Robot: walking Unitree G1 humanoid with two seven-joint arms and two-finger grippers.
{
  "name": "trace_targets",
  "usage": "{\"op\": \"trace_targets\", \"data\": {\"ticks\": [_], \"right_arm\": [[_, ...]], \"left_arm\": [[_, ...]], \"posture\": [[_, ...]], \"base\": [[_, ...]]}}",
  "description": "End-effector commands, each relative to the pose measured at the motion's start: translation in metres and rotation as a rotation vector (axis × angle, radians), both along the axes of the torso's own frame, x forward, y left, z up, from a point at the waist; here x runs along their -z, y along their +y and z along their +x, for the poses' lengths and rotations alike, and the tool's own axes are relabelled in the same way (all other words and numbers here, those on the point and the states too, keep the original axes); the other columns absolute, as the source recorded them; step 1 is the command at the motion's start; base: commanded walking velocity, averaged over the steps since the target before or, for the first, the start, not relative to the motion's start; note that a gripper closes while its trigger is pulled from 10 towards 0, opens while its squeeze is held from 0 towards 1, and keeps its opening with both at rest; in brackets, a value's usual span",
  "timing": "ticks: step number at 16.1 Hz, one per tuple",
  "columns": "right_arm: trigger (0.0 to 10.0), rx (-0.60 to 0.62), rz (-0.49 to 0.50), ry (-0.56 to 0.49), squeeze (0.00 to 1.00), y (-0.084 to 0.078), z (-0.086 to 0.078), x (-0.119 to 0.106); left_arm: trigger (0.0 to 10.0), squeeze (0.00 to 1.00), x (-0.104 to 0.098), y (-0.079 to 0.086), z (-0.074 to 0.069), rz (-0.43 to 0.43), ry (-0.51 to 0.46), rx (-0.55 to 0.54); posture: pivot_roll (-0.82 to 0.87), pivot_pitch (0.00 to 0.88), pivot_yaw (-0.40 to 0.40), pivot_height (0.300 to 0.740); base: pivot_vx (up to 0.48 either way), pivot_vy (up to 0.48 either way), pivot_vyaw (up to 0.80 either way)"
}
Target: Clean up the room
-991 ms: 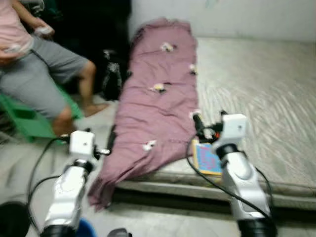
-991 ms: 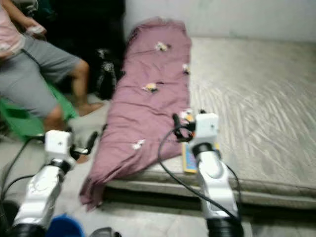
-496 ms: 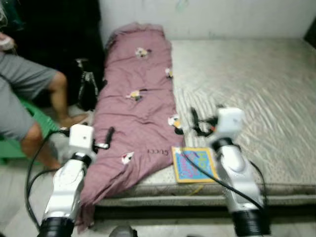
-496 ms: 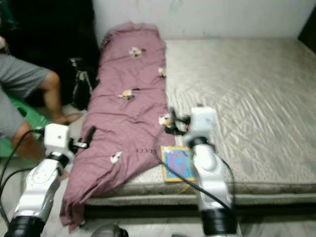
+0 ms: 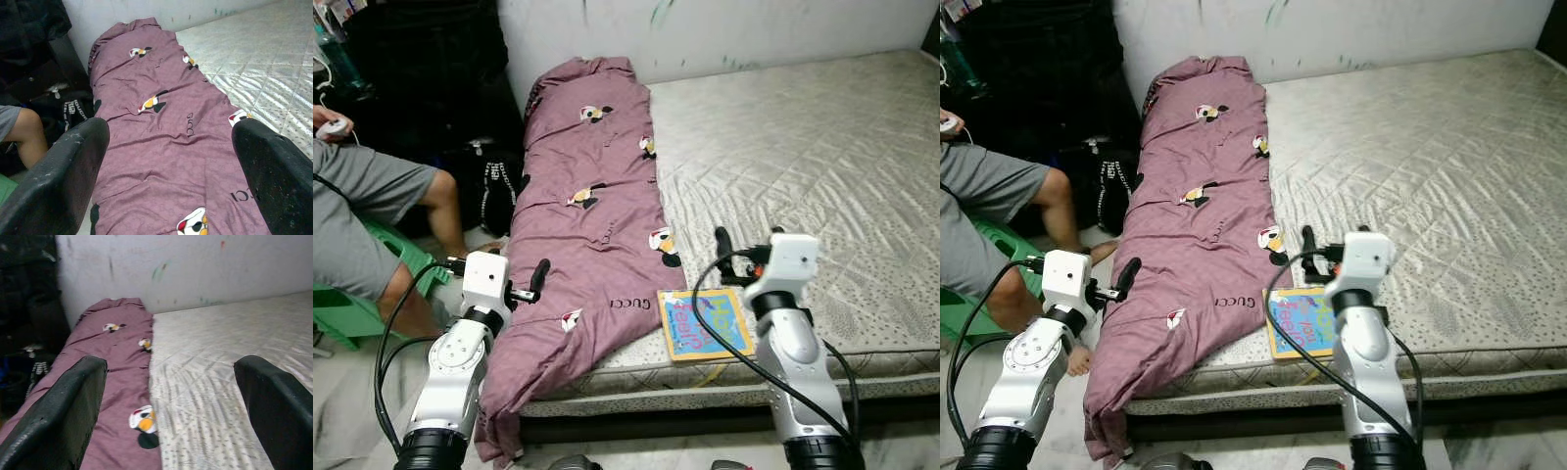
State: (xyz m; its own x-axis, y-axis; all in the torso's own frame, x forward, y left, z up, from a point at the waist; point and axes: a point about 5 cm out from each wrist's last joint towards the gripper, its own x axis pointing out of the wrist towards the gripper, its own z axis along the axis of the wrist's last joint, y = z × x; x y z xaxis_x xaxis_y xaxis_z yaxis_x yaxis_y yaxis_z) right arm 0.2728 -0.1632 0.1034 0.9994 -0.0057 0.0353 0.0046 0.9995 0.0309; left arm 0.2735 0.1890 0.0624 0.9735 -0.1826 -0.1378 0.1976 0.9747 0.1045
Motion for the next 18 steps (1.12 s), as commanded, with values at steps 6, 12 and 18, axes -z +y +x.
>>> {"op": "trace_targets", "data": {"ticks": [6,12,18], "right_arm": [[10.0,-0.218,-0.008,0.007,0.00,0.029,0.020,-0.004],[10.0,-0.236,-0.008,0.005,0.00,0.030,0.024,-0.005],[10.0,-0.181,-0.018,0.022,0.00,0.015,0.012,0.001]], "left_arm": [[10.0,0.00,0.001,0.020,0.000,-0.062,0.015,-0.138],[10.0,0.00,0.005,0.019,-0.023,-0.080,0.000,-0.162],[10.0,0.00,0.002,0.010,-0.018,-0.099,0.015,-0.085]], "posture": [[0.06,0.000,-0.069,0.740],[0.05,0.000,-0.069,0.740],[0.00,0.000,-0.030,0.740]], "base": [[0.000,0.000,0.00],[0.000,0.000,0.00],[0.000,-0.162,0.00]]}}
